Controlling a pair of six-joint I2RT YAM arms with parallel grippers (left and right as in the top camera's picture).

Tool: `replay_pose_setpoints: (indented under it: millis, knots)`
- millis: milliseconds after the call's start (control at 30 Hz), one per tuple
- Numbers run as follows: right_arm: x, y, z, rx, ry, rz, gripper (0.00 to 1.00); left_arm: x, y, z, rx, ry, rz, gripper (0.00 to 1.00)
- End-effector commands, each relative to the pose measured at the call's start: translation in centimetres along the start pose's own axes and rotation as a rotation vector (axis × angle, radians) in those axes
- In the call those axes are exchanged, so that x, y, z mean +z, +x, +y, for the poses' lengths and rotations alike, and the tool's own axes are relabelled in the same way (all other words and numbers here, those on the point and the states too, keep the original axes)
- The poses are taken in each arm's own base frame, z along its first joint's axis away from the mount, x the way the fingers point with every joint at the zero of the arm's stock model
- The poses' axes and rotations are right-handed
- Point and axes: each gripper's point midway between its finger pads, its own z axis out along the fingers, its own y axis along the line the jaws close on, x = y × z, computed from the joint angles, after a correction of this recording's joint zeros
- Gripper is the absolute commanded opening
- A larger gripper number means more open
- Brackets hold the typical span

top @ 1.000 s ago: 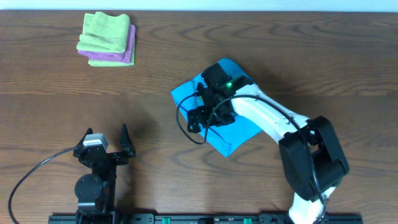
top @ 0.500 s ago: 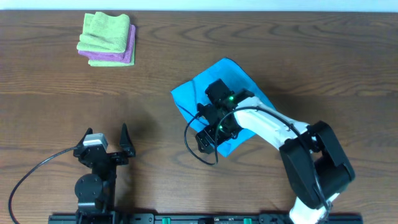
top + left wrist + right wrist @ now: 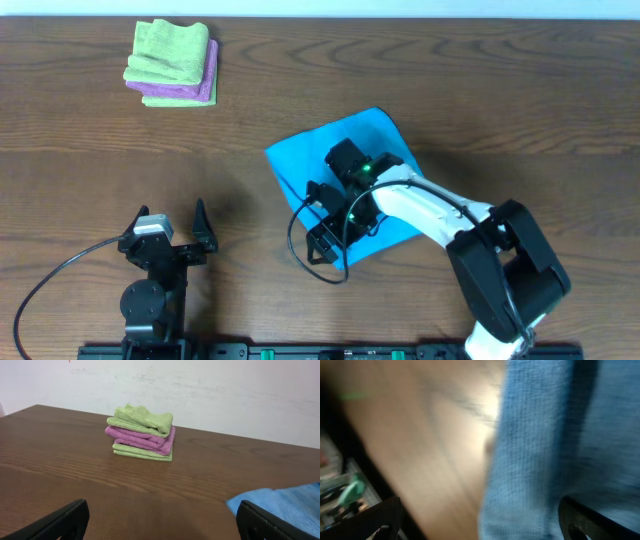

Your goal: Fold the cloth

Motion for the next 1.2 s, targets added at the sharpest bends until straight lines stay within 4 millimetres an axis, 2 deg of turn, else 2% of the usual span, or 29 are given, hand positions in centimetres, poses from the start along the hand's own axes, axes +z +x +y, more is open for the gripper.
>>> replay_pose_setpoints:
  millis: [0, 167, 267, 500, 800, 900, 1000, 1100, 1167]
  knots:
    - [-0.8, -0.1, 2.9, -0.032, -0.099, -0.026, 0.99, 0.3, 2.1, 0.6, 0.003, -0.021, 0.049, 0.95]
    - [-1.3, -0.2, 3.5, -0.04, -0.107, -0.043, 0.99, 0.3, 2.1, 0.6, 0.003, -0.021, 0.049, 0.95]
    - [-1.6, -0.3, 4.5, -0.046, -0.16, -0.053, 0.99, 0.3, 2.1, 0.6, 0.003, -0.021, 0.049, 0.95]
    - [-1.5, -0.5, 5.2, -0.066, -0.184, -0.058, 0.99, 0.3, 2.1, 0.6, 0.003, -0.021, 0.049, 0.95]
    - [-0.4, 0.6, 9.2, -0.292, -0.286, -0.03, 0.99, 0.3, 2.1, 0.6, 0.003, -0.021, 0.049, 0.95]
    - [0.1, 0.8, 9.7, -0.33, -0.275, -0.019, 0.99, 0.3, 2.1, 0.6, 0.003, -0.021, 0.049, 0.95]
    - [0.4, 0.1, 8.9, -0.269, -0.215, -0.03, 0.99, 0.3, 2.1, 0.6, 0.003, -0.021, 0.049, 0.95]
    - [0.2, -1.1, 5.2, -0.095, -0.031, -0.062, 0.99, 0.3, 2.1, 0.6, 0.003, -0.021, 0.049, 0.95]
    - [-0.6, -1.6, 3.6, -0.054, 0.044, -0.091, 0.99, 0.3, 2.1, 0.6, 0.003, -0.021, 0.049, 0.95]
